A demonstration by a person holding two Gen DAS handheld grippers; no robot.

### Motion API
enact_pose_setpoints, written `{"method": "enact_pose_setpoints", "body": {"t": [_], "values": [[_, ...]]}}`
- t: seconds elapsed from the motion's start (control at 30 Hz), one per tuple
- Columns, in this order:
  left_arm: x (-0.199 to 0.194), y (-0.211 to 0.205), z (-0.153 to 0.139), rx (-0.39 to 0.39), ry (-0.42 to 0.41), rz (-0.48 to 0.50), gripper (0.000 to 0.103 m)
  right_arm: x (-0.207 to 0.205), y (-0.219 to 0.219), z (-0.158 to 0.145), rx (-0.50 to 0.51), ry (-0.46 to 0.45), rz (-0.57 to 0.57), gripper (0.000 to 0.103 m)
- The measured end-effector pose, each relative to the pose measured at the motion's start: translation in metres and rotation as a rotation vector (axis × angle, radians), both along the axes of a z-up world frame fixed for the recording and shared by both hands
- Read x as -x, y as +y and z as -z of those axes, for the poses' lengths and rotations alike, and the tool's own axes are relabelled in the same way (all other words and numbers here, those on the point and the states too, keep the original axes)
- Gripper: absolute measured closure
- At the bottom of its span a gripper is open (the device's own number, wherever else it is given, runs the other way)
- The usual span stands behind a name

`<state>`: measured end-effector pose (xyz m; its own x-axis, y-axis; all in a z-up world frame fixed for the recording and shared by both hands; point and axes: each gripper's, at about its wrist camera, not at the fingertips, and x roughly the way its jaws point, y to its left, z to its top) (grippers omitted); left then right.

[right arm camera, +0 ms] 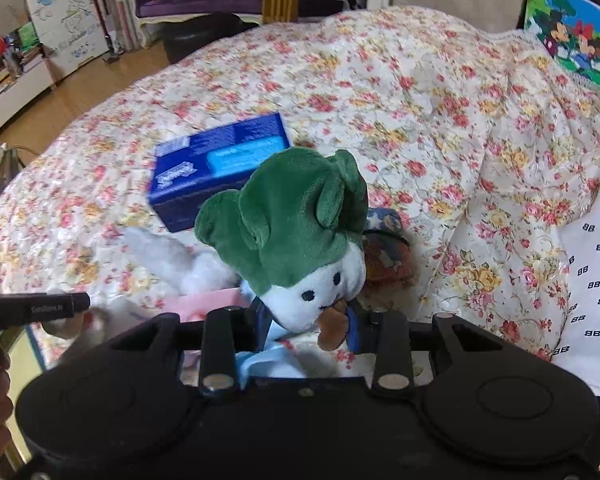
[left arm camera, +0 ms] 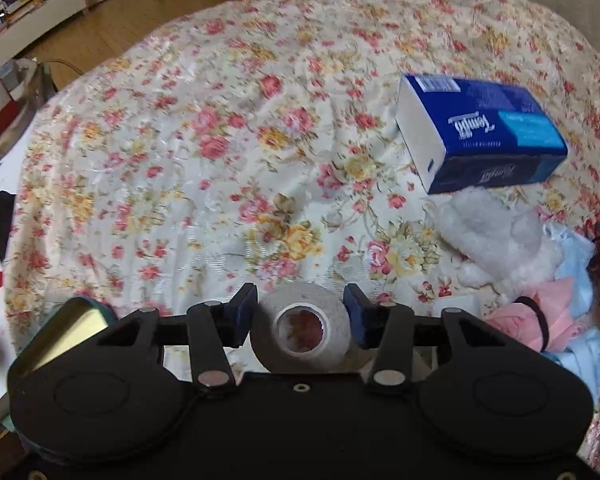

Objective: Organize soft objects
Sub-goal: 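Carry the tape roll and plush to the gold tray and release both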

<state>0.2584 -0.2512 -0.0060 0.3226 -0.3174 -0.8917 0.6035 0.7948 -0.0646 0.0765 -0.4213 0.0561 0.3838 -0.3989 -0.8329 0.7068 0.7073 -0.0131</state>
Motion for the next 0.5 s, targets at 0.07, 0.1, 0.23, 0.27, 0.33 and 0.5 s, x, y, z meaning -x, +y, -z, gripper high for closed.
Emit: {"method": "enact_pose_setpoints", "body": {"t": [0.07, 0.1, 0.23, 0.27, 0.33, 0.5], "values": [[0.003, 0.015, -0.013, 0.008, -0.022, -0.023, 0.056, 0.0, 0.013, -0.008, 0.009, -0.01, -0.02, 0.068], [0.004, 0.024, -0.018, 0.005, -0.034, -0.035, 0.056, 0.0, 0.02, -0.011, 0.011, -0.013, -0.032, 0.068], [0.011, 0.067, -0.03, -0.022, -0.063, -0.101, 0.056, -0.004, 0.053, -0.019, 0.004, -0.017, -0.094, 0.068], [0.011, 0.08, -0.031, -0.027, -0.063, -0.121, 0.056, -0.006, 0.063, -0.02, -0.002, -0.015, -0.115, 0.068], [0.014, 0.103, -0.029, -0.03, -0.065, -0.163, 0.056, -0.01, 0.085, -0.019, -0.023, -0.006, -0.16, 0.068], [0.018, 0.163, -0.02, -0.051, -0.085, -0.273, 0.056, -0.021, 0.144, -0.013, -0.071, 0.016, -0.273, 0.068]]}}
